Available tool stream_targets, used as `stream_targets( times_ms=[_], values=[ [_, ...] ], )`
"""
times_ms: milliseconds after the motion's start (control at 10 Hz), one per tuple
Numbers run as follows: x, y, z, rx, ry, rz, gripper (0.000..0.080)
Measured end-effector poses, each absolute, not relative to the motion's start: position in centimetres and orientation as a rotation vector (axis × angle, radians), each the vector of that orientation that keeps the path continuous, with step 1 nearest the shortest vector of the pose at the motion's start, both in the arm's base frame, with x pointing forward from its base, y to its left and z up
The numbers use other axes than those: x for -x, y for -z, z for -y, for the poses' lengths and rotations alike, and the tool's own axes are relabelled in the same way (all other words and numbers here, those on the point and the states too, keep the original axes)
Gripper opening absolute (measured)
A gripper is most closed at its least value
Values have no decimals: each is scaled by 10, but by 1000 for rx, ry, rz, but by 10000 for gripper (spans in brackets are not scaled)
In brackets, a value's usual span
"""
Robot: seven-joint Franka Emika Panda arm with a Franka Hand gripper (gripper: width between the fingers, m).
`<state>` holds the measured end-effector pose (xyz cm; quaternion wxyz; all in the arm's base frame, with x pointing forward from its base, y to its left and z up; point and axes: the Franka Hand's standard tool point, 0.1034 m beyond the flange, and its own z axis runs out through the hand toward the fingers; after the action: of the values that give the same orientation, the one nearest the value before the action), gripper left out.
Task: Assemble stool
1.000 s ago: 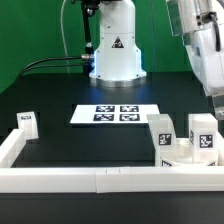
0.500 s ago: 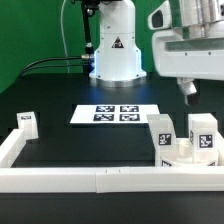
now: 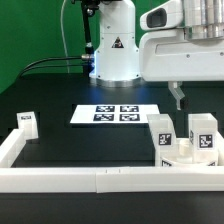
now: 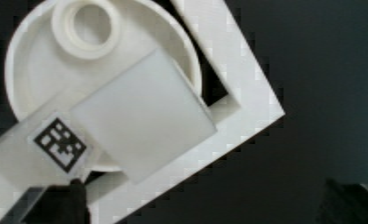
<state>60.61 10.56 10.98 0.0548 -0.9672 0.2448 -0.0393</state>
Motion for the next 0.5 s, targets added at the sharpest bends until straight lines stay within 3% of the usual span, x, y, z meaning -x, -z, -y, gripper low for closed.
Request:
stream_targets(
  times_ms=[400, 500],
  values=[
    [-608, -103, -105, 3192, 111, 176, 649],
    [-610, -104, -104, 3191, 121, 193, 649]
  ],
)
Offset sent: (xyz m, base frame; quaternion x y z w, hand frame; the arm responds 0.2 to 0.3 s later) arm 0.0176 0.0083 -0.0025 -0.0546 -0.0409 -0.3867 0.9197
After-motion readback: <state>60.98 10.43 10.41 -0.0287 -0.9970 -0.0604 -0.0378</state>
